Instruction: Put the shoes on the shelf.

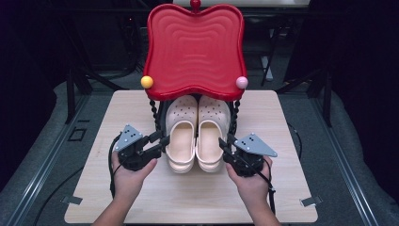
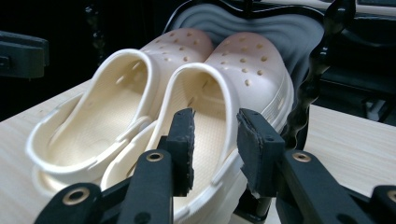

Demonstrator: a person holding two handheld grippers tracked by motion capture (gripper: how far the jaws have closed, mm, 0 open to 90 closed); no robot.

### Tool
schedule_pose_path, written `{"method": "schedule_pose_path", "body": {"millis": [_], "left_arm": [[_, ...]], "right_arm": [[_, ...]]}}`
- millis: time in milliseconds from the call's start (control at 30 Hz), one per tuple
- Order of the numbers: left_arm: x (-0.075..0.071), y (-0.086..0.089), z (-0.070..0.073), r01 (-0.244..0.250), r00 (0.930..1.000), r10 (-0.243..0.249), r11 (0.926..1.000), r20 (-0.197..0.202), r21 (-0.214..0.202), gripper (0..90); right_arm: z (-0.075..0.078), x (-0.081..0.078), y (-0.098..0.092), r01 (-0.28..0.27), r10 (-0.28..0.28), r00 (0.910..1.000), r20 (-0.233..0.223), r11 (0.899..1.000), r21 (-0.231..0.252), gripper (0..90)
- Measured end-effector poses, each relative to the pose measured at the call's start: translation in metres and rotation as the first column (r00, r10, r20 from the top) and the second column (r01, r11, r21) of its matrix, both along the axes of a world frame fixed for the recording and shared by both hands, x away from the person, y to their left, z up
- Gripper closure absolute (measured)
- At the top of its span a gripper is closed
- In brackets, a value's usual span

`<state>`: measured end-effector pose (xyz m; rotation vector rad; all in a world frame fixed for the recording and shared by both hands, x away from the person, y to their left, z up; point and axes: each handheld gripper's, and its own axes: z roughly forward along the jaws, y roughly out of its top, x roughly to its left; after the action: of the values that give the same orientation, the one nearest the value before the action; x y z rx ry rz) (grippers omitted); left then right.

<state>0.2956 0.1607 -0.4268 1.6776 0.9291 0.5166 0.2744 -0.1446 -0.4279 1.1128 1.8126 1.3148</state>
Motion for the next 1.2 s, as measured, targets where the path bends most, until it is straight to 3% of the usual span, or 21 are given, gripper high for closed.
{"method": "schedule_pose_path", "body": {"millis": [167,333,467,633,733,900,1200], "left_arm": [[-0.012,0.004,-0.002,0.011,0.9999,-0.011,0.9999,0.004,0.012,60.1],[-0.024,0.008,-0.008,0.021,0.9998,-0.021,0.9995,0.001,0.025,62.6],[-0.033,0.015,-0.014,0.026,0.9995,-0.025,0.9995,-0.017,0.019,67.1],[-0.04,0.017,-0.024,0.028,0.9989,-0.027,0.9989,-0.039,0.037,72.1],[-0.045,0.018,-0.031,0.025,0.9989,-0.024,0.9994,-0.039,0.023,76.4],[-0.048,0.015,-0.044,0.029,0.9975,-0.026,0.9986,-0.066,0.045,81.7],[-0.049,0.004,-0.072,0.052,0.991,-0.04,0.9944,-0.128,0.092,89.7]], "right_arm": [[-0.001,-0.014,-0.001,-0.015,0.015,0.9998,0.015,1.0,-0.017,62.0],[-0.004,-0.027,-0.003,-0.032,0.033,0.9993,0.015,0.999,-0.02,64.6],[-0.01,-0.035,-0.004,-0.054,0.054,0.9984,-0.019,0.998,-0.042,71.4],[-0.02,-0.042,-0.01,-0.067,0.065,0.9954,-0.071,0.997,-0.031,76.9],[-0.027,-0.045,-0.011,-0.069,0.065,0.9937,-0.091,0.997,-0.034,79.5],[-0.043,-0.045,-0.013,-0.075,0.067,0.9841,-0.165,0.996,-0.043,83.1],[-0.068,-0.041,-0.005,-0.079,0.064,0.9739,-0.218,0.995,-0.063,87.6]]}}
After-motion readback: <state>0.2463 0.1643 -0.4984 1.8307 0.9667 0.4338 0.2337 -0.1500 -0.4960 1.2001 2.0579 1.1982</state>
